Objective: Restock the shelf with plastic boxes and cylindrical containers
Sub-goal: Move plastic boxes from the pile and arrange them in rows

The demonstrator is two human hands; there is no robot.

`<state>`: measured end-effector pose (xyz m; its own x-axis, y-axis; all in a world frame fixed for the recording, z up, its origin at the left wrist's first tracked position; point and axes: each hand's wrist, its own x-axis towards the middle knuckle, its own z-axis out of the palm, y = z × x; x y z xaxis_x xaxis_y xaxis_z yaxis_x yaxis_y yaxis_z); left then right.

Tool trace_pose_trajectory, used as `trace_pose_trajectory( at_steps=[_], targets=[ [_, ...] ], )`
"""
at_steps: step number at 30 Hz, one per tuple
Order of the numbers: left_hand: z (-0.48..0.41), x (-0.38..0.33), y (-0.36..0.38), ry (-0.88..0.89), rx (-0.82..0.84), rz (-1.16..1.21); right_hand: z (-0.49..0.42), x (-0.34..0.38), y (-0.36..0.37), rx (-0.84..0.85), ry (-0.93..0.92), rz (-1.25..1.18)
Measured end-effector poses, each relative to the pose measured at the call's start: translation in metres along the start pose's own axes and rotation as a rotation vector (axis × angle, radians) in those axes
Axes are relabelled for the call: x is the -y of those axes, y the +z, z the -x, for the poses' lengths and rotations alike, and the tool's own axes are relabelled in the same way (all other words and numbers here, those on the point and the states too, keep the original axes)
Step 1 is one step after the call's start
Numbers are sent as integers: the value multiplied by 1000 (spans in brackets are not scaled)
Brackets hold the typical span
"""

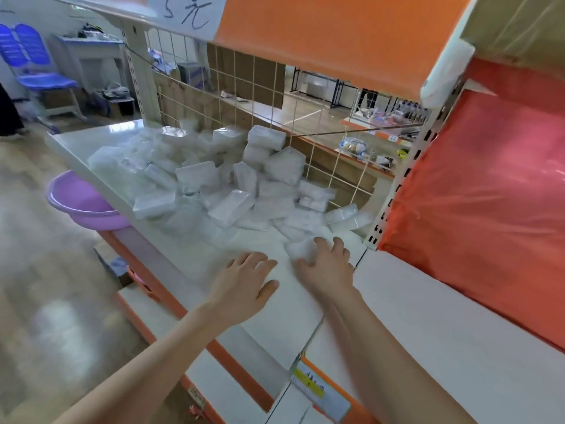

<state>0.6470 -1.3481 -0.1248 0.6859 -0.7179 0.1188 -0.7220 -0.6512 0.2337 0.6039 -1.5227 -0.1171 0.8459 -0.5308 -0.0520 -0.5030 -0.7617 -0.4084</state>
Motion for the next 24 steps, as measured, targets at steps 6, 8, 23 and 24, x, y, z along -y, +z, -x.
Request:
trace_pose_trajectory(
  at_steps=[6,8,23,24],
  targets=[
    [-35,19,5,74,41,38,-13,12,6,-7,57,52],
    [-47,23,4,103,54,80,-12,13,2,38,105,-15],
    [-84,34,-35,282,-62,485,12,67,-5,199,238,-1847],
    [-84,36,-36,293,-74,475,12,68,-4,180,230,-1858]
  ],
)
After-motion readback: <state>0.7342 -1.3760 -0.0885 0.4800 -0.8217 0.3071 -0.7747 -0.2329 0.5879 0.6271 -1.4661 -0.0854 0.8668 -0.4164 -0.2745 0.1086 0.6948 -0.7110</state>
